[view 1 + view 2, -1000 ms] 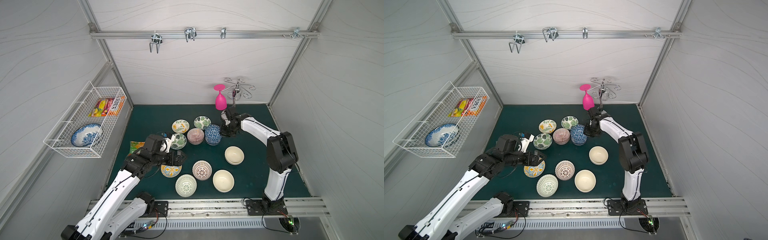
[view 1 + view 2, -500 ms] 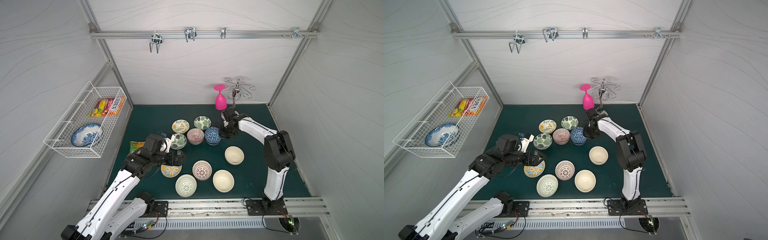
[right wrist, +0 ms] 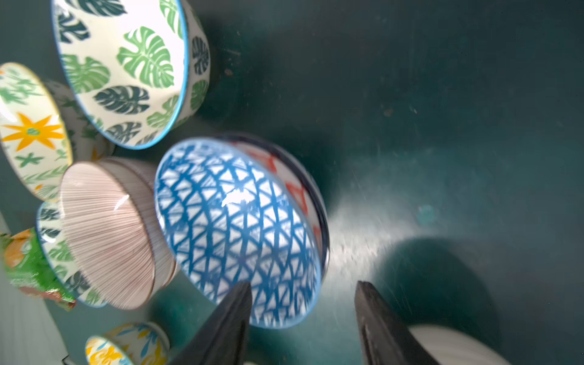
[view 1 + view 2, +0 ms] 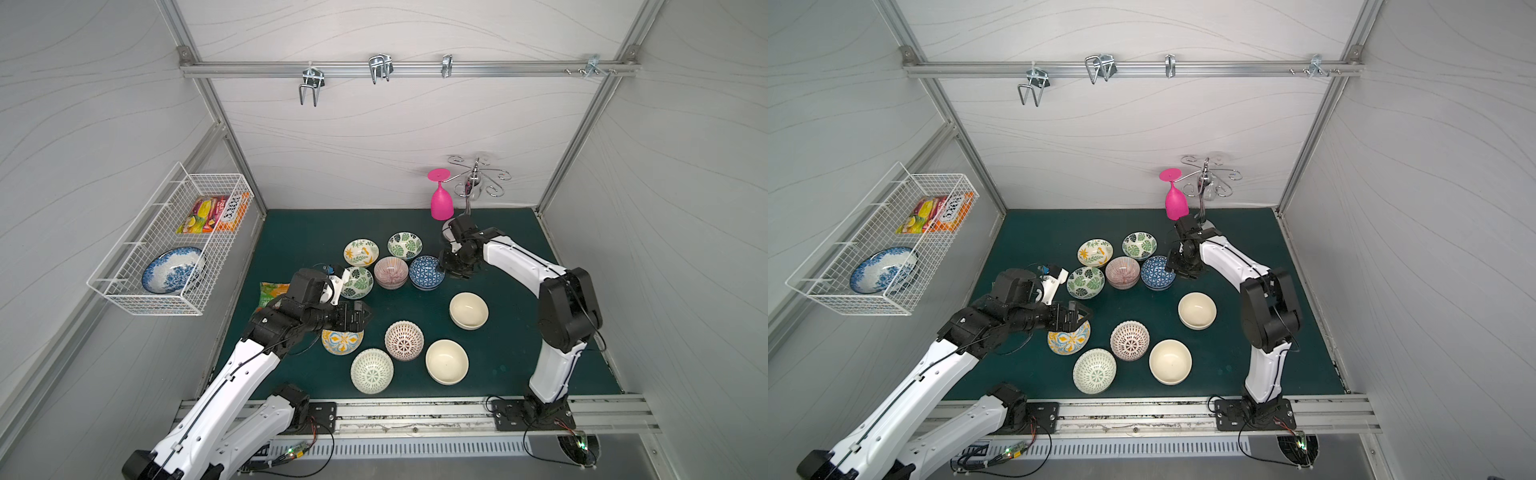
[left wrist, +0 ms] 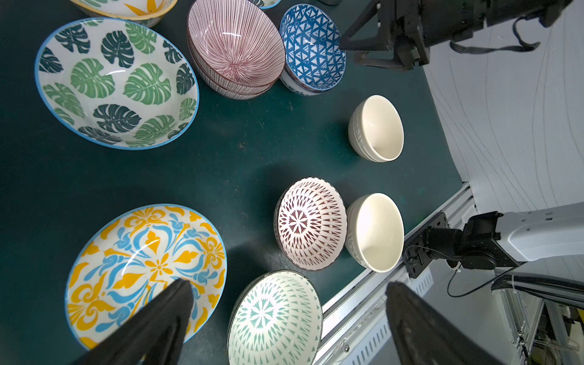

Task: Stack the bowls
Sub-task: Place the bowl on the bowl, then pick up the bowl from the center of the board.

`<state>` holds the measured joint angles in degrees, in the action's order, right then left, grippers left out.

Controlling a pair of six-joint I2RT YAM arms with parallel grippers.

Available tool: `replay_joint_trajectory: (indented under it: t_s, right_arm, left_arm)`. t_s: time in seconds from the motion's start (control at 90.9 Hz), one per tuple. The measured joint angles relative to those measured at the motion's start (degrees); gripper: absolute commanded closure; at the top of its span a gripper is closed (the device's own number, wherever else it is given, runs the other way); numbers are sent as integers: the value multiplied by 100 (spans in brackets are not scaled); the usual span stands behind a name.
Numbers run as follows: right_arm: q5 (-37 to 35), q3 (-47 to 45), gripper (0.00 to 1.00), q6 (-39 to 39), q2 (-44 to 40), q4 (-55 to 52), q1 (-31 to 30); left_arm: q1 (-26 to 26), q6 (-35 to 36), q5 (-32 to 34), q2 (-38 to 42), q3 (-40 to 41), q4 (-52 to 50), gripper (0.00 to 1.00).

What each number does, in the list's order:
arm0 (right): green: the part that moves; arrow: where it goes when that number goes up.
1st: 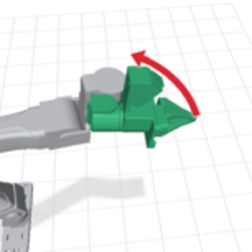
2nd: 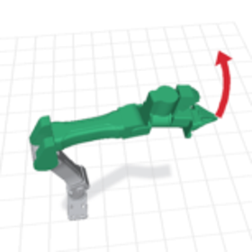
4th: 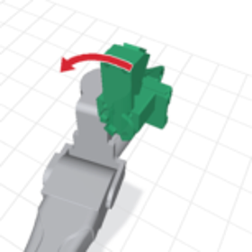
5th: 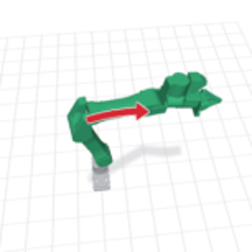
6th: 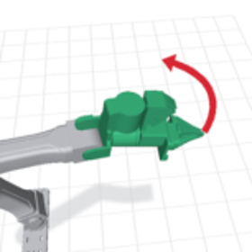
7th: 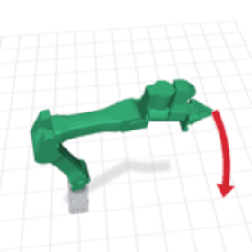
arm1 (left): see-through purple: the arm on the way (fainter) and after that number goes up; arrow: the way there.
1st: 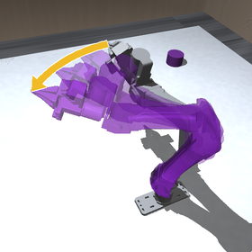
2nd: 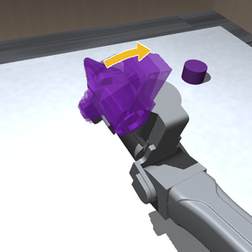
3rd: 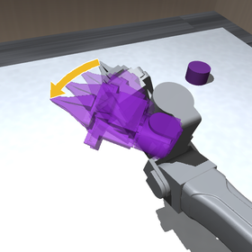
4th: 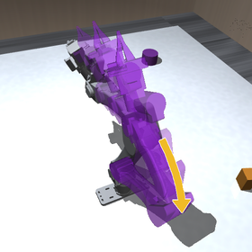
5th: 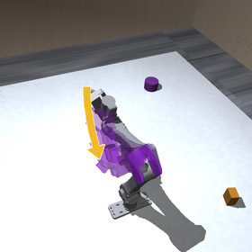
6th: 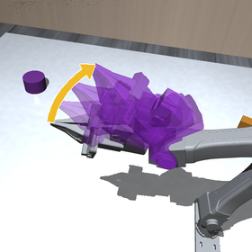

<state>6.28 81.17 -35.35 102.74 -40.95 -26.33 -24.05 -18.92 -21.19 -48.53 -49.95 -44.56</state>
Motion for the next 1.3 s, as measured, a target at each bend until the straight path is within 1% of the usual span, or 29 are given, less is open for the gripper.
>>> replay_joint_trajectory:
  t_s: [0.066,0.176,0.231,0.253,0.297,0.319,0.473,0.572,0.627,0.726,0.825,0.99,1.045,1.089,1.155,1.2,1.255,1.299]
  right_arm:
    - [24,-369,38,-13,-498,4,107]
    - [55,-1012,27,-13,-1443,-13,485]
    - [61,-1338,21,11,-1932,-46,734]
    - [66,-1473,17,24,-2120,-66,857]
    - [81,-1705,4,37,-2450,-107,1084]
    - [94,-1840,2,52,-2629,-127,1224]
    - [350,-2564,1,144,-3471,-348,2194]
    - [608,-2942,1,258,-3641,-463,2699]
    - [769,-3097,1,321,-3641,-494,2817]
    - [1058,-3340,5,400,-3648,-498,2826]
    - [1161,-3547,9,409,-3661,-481,2712]
    - [1110,-3827,18,321,-3624,-326,2227]
    - [1084,-3862,25,282,-3534,-225,2098]
    - [1080,-3891,34,232,-3438,-114,2044]
    - [1071,-3917,45,173,-3233,48,2015]
    - [1064,-3926,49,140,-3080,144,1987]
    - [1027,-3926,58,109,-2927,236,1952]
    - [997,-3926,63,76,-2837,304,1915]
  left_arm:
    - [0,0,0,0,0,0,0]
    - [0,0,-26,-2,2,2,0]
    - [0,0,-81,-17,7,11,0]
    - [0,0,-114,-28,9,13,0]
    - [0,0,-197,-66,17,31,0]
    - [0,0,-227,-87,22,39,0]
    - [-4,0,-350,-138,48,74,0]
    - [-28,0,-369,-87,61,101,0]
    - [-48,0,-356,-63,59,105,1]
    - [-68,-13,-109,-63,57,59,3]
    - [-72,-17,245,-66,31,-72,2]
    - [-72,26,793,0,-92,-319,0]
    - [-72,70,994,-2,-210,-413,0]
    - [-72,98,1134,-4,-317,-496,0]
    - [-72,140,1316,-4,-461,-590,0]
    - [-72,157,1421,11,-514,-623,0]
    - [-72,164,1537,55,-522,-662,0]
    - [-72,164,1637,125,-520,-734,0]
